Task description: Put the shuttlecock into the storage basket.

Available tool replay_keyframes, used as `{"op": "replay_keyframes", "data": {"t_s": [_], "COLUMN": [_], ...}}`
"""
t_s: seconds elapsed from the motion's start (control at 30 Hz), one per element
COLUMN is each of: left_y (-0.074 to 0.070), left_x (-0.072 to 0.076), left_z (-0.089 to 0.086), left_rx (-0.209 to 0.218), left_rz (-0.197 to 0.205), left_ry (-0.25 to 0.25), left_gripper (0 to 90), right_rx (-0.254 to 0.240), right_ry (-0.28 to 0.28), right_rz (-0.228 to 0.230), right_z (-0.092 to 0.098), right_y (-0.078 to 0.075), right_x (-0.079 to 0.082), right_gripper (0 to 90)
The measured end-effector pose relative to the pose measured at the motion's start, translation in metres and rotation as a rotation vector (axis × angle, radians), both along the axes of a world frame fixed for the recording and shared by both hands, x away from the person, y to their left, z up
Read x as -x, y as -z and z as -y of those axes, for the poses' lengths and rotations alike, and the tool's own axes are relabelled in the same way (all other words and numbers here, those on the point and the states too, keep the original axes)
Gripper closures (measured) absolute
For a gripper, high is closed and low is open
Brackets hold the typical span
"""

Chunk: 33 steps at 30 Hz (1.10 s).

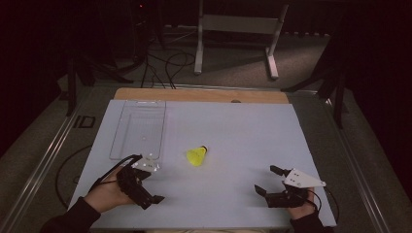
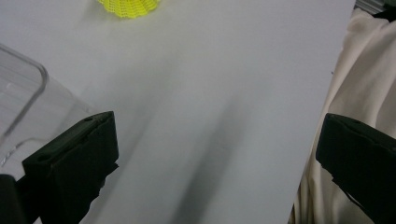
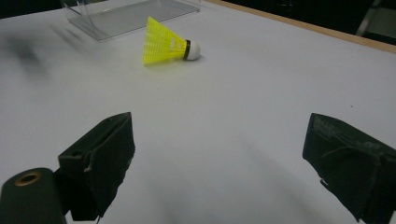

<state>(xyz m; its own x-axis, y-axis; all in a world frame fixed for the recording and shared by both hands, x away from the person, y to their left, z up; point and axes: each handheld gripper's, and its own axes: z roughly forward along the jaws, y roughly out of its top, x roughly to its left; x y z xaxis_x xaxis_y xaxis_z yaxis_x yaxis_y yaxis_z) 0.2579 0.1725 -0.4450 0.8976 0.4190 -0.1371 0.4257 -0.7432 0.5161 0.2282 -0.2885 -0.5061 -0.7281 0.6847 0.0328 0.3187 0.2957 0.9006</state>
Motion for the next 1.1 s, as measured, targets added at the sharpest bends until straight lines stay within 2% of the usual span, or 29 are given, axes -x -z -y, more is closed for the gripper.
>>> {"op": "replay_keyframes", "data": {"t_s": [0.13,0.2,0.37,0.5,0.6,0.83,0.9,1.1], "left_y": [-0.002,-0.003,-0.007,-0.011,-0.013,-0.011,-0.011,-0.006], "left_x": [-0.004,-0.005,-0.007,-0.010,-0.014,-0.020,-0.022,-0.027], "left_z": [0.009,0.014,0.026,0.035,0.041,0.058,0.062,0.076], "left_rx": [-0.015,-0.027,-0.030,-0.020,-0.020,-0.051,-0.043,-0.056], "left_rz": [-0.033,-0.037,-0.051,-0.061,-0.059,-0.058,-0.056,-0.054], "left_ry": [0.015,0.025,0.036,0.024,0.003,0.012,-0.002,0.030], "left_gripper": [0.2,0.2,0.2,0.8,1.3,1.3,1.4,2.1], "right_rx": [-0.001,0.003,0.004,0.003,0.003,-0.002,0.000,0.001], "right_ry": [-0.001,-0.002,-0.005,-0.005,-0.004,-0.004,-0.005,-0.002], "right_rz": [-0.004,-0.004,-0.007,-0.011,-0.014,-0.011,-0.008,-0.007], "right_z": [0.000,0.000,0.000,0.000,-0.001,0.000,0.000,0.001], "right_y": [0.000,0.000,0.001,0.001,0.001,0.001,0.001,0.000], "right_x": [0.000,-0.001,-0.001,-0.001,-0.001,-0.001,-0.001,-0.001], "right_gripper": [9.0,9.0,9.0,9.0,9.0,9.0,9.0,9.0]}}
